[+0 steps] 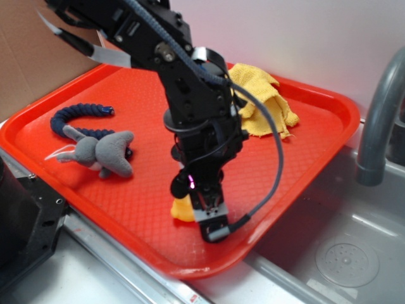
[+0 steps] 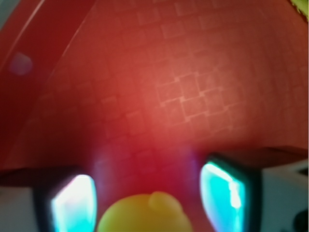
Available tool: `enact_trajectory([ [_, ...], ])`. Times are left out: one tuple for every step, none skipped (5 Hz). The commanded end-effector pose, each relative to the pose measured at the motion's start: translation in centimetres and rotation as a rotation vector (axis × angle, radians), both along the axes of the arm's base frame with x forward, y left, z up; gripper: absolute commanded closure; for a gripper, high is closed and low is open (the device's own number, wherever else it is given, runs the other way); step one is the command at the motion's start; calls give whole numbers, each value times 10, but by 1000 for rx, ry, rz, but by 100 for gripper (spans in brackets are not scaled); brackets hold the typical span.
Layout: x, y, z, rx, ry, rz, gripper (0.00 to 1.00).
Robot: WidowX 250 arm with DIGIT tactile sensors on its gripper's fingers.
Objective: Grab the yellow duck.
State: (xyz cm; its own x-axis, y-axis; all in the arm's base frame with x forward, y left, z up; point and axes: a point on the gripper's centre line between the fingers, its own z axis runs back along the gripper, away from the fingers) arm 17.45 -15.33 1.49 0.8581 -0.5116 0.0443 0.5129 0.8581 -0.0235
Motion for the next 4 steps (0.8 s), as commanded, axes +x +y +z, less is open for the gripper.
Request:
enact_trajectory([
  [-9,-8,14,21,-10,-3,100],
  [-5,2,47,14,-90,56,0],
  [-13,10,72,-23,-134,108,0],
  [-25,11,66,-36,-98,146,0],
])
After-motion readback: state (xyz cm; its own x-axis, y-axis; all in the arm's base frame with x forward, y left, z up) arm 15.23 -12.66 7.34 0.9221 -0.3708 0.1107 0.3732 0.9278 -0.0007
